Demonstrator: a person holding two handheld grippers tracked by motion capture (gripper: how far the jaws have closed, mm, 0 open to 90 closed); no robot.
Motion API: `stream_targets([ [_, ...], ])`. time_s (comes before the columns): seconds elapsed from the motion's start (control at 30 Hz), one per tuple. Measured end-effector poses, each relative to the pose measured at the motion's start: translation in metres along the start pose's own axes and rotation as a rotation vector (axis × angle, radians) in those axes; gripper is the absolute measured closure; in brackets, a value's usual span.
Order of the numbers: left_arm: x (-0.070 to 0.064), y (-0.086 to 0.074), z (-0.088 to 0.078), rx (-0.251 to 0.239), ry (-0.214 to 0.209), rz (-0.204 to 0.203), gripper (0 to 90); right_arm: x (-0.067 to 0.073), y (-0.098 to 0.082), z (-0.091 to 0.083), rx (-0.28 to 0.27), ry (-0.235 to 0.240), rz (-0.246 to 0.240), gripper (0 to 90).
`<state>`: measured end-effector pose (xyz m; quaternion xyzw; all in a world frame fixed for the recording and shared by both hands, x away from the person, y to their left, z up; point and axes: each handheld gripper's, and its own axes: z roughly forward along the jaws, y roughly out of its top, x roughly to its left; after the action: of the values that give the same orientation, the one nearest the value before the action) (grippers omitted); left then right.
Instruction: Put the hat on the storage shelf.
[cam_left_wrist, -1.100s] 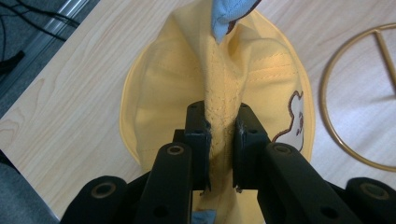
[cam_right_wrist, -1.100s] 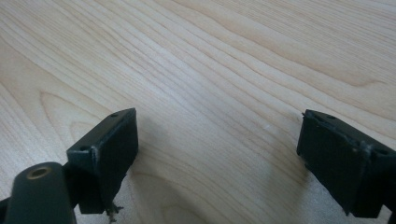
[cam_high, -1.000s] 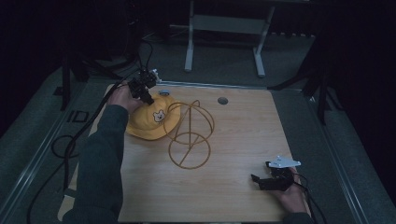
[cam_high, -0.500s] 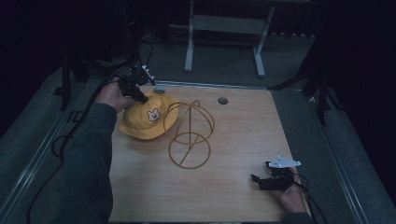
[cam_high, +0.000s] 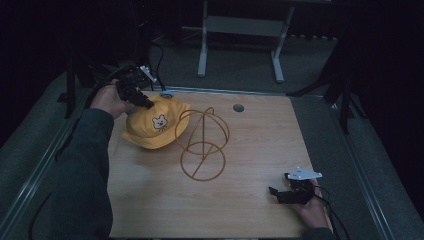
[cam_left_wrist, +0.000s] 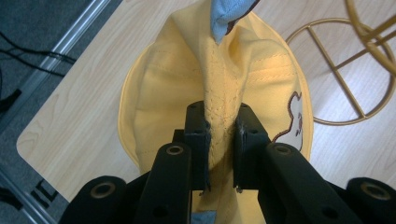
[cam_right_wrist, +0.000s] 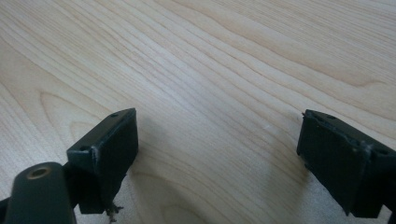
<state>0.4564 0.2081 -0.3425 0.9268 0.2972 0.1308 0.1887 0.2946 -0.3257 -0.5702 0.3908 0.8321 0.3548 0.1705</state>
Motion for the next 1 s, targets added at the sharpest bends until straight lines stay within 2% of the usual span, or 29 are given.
stream_targets([
  [0.27,0.000,-0.002,-0.014,-0.043,-0.018,0.010,78.5,0.000,0.000,0.000,0.000,0.000,0.001,12.4],
  [0.83,0.002,-0.012,-0.031,-0.051,-0.037,0.041,78.1,0.000,0.000,0.000,0.000,0.000,0.002,12.5],
  [1.0,0.000,-0.015,-0.034,-0.049,-0.055,0.054,78.1,0.000,0.000,0.000,0.000,0.000,0.002,12.4],
])
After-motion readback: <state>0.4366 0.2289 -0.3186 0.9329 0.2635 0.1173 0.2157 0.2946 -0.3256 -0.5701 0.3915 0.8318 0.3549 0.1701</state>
